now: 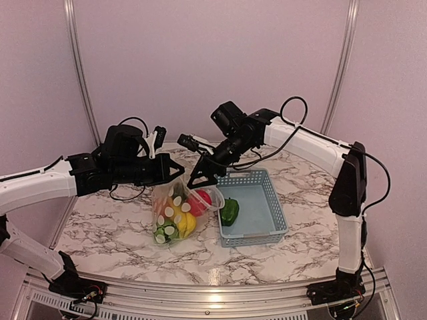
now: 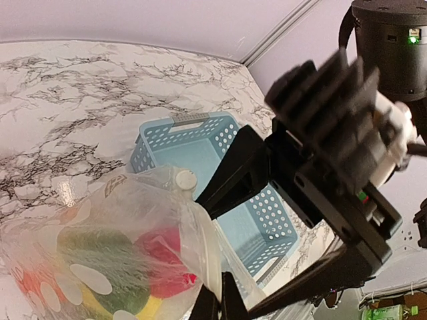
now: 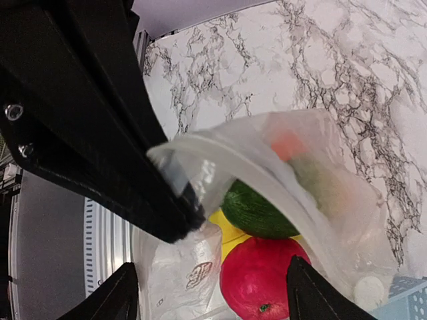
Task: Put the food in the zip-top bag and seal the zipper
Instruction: Place the fake fruit in the zipper food storage bag, then adjust the zipper food storage bag at the center of the board.
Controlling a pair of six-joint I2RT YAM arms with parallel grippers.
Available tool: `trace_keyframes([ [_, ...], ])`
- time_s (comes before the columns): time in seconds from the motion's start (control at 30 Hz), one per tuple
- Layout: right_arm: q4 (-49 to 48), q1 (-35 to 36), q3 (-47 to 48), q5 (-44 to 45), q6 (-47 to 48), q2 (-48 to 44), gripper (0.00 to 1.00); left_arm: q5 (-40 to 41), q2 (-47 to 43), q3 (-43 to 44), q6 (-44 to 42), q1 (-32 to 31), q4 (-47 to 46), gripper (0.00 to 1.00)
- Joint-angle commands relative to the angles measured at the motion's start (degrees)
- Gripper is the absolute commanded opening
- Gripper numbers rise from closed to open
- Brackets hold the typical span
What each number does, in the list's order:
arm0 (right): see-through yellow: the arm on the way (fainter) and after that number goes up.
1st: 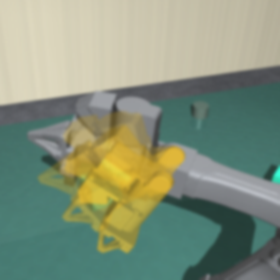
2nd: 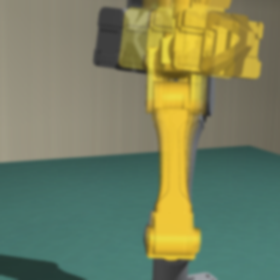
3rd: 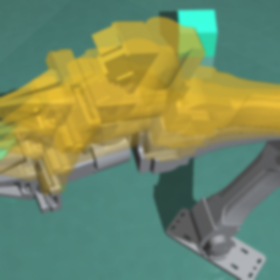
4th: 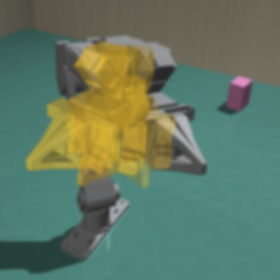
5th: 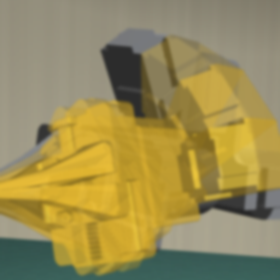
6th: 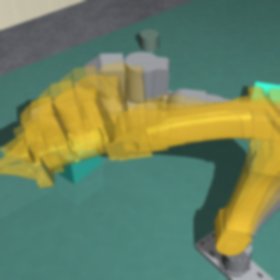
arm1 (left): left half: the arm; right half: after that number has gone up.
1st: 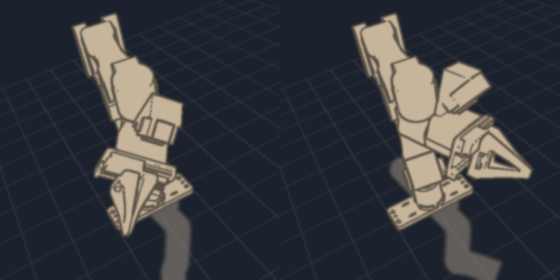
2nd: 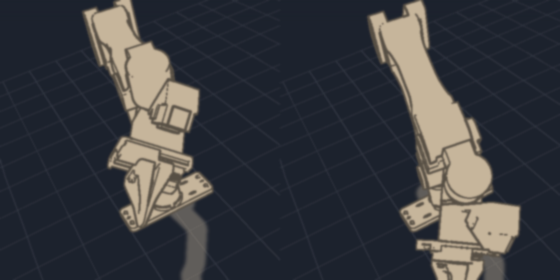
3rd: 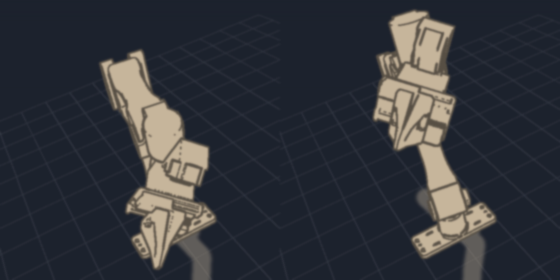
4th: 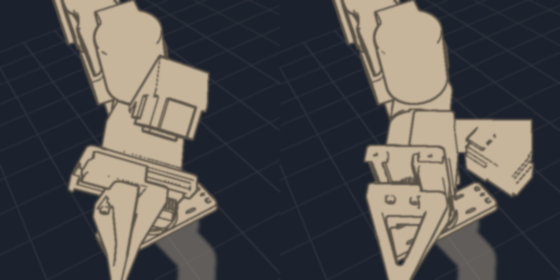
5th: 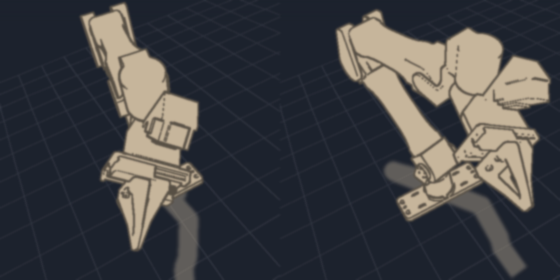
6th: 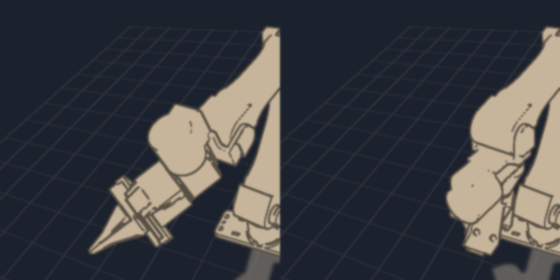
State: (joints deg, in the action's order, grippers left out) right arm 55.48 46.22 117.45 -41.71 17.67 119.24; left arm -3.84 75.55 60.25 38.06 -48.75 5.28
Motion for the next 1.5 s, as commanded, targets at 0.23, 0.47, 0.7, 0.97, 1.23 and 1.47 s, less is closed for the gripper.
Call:
trace_keyframes([
  [0.23,-8.6,-5.4,-15.0,12.3,2.0,-10.4,0.64,3.2,-3.8,1.6,-2.5,0.0,2.8,0.0],
  [0.47,-10.0,-5.1,-14.7,11.5,1.9,-5.6,0.55,3.5,-3.5,2.3,-2.6,-0.1,3.9,0.0],
  [0.7,-7.8,-4.9,-11.2,7.5,-0.3,-6.3,0.0,7.4,-2.7,4.3,-2.0,0.0,9.5,0.24],
  [0.97,-9.9,-5.3,-10.1,0.2,-6.6,-9.9,0.0,8.4,3.4,8.6,2.3,-0.9,14.5,0.48],
  [1.23,-10.9,-5.3,-11.1,-0.7,-8.0,-8.9,0.0,17.3,6.5,13.5,4.8,-1.9,25.0,0.32],
  [1.47,-9.6,-6.4,-11.6,0.5,-5.6,-9.4,0.14,20.3,5.6,14.1,3.6,-2.6,24.6,0.0],
])
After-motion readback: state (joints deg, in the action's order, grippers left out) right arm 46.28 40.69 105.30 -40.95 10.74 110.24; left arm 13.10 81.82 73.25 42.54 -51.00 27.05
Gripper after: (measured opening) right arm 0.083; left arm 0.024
